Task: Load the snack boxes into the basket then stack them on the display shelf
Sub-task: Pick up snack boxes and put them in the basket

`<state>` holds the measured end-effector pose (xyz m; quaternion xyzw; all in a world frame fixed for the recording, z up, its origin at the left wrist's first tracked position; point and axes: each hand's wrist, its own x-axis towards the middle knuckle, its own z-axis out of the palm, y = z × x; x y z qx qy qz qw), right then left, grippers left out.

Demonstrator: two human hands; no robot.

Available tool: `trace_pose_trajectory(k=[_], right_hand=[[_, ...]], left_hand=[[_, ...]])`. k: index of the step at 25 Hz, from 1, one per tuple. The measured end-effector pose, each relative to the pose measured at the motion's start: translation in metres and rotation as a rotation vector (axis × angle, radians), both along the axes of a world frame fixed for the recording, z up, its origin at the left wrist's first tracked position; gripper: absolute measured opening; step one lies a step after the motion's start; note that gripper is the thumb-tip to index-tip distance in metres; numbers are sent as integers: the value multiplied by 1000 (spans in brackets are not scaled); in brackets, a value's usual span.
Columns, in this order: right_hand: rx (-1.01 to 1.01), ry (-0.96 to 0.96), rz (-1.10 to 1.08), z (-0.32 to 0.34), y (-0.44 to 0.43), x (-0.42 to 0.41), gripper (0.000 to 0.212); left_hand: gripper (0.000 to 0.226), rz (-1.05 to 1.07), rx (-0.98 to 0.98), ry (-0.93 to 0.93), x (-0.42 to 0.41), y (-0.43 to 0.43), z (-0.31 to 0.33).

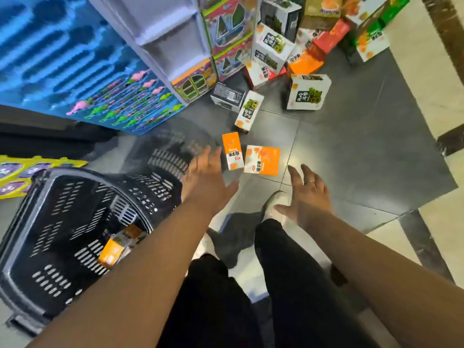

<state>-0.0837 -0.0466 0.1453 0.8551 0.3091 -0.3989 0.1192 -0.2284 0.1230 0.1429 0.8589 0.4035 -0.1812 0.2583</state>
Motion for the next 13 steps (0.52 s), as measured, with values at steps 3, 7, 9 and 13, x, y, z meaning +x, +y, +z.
trace_pose_trajectory(k=[3,7,9,13], right_hand=[[3,8,-67,-67,-2,14,101],[65,-11,-71,-176,2,16,105],[67,-19,-70,-228,8,19,109],[44,-45,17,-321,14,20,120]], left_hand=[[82,116,-96,-7,30,0,-75],[88,305,-214,4,59,10,-195],[106,393,-259,38,64,11,-248],[123,544,-290,74,67,25,-330]])
